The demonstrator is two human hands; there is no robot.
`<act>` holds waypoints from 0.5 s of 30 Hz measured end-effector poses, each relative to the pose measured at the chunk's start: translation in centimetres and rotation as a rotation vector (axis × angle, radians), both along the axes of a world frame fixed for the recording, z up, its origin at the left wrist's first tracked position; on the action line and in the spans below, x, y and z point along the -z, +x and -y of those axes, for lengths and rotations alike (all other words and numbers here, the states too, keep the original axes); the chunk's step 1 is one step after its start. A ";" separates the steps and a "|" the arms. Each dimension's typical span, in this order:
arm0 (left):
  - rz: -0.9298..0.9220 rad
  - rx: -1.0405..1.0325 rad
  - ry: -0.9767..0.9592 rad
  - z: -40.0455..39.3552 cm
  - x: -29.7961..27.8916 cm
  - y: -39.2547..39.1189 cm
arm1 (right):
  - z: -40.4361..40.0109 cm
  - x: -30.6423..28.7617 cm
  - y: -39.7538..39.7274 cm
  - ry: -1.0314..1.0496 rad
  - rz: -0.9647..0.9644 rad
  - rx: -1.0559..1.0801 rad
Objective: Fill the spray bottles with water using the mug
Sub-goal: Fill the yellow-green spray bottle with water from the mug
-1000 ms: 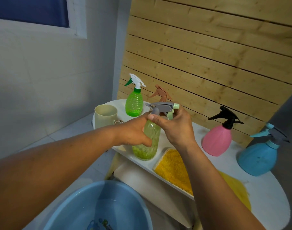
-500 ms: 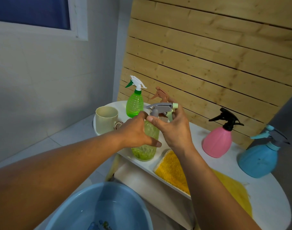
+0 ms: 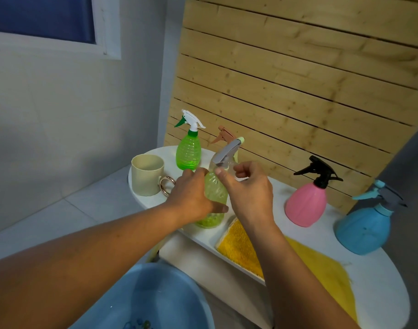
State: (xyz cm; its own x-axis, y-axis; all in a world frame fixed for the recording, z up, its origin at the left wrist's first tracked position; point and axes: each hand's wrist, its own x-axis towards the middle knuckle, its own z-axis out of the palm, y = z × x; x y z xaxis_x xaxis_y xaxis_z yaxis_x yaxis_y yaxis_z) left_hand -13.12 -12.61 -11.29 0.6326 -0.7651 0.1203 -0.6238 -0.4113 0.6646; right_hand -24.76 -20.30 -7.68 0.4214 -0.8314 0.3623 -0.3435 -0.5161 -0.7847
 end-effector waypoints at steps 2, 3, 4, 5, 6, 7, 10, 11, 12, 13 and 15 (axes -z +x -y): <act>-0.022 0.029 0.039 0.2 0.4 0.1 | -0.5 0.0 0.3 -0.041 -0.060 -0.005; -0.055 0.042 0.056 0.2 0.5 0.3 | -0.7 0.0 0.6 -0.050 -0.086 0.004; -0.091 0.056 0.071 0.2 0.6 0.4 | -1.0 -0.2 0.8 -0.050 -0.100 0.017; -0.123 0.070 0.082 0.0 0.5 0.5 | -1.3 -0.5 0.9 -0.046 -0.107 0.030; -0.142 0.084 0.080 -0.1 0.4 0.6 | -1.5 -0.8 1.0 -0.035 -0.109 0.041; -0.150 0.093 0.066 -0.2 0.2 0.7 | -1.7 -1.3 1.0 -0.013 -0.114 0.049; -0.129 0.093 0.014 -0.2 0.1 0.9 | -1.8 -3.4 1.1 0.034 -0.167 0.050; -0.110 0.081 0.009 -0.1 0.1 0.8 | -1.5 -4.3 1.2 0.025 -0.205 0.044; -0.085 0.067 0.005 0.1 0.2 0.6 | -1.1 -5.0 1.3 0.001 -0.244 0.039; -0.060 0.054 0.002 0.4 0.3 0.5 | -0.6 -5.6 1.5 -0.031 -0.286 0.035; -0.038 0.052 0.003 0.9 0.2 0.3 | 0.6 -6.9 1.7 -0.083 -0.367 0.029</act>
State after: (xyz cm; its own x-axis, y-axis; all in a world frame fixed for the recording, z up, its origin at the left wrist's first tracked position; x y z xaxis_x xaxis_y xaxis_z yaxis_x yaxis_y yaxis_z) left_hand -12.83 -13.51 -11.54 0.5958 -0.7975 0.0946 -0.6185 -0.3805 0.6875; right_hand -23.05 -20.86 -0.79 0.5121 -0.8192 0.2581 -0.6093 -0.5583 -0.5630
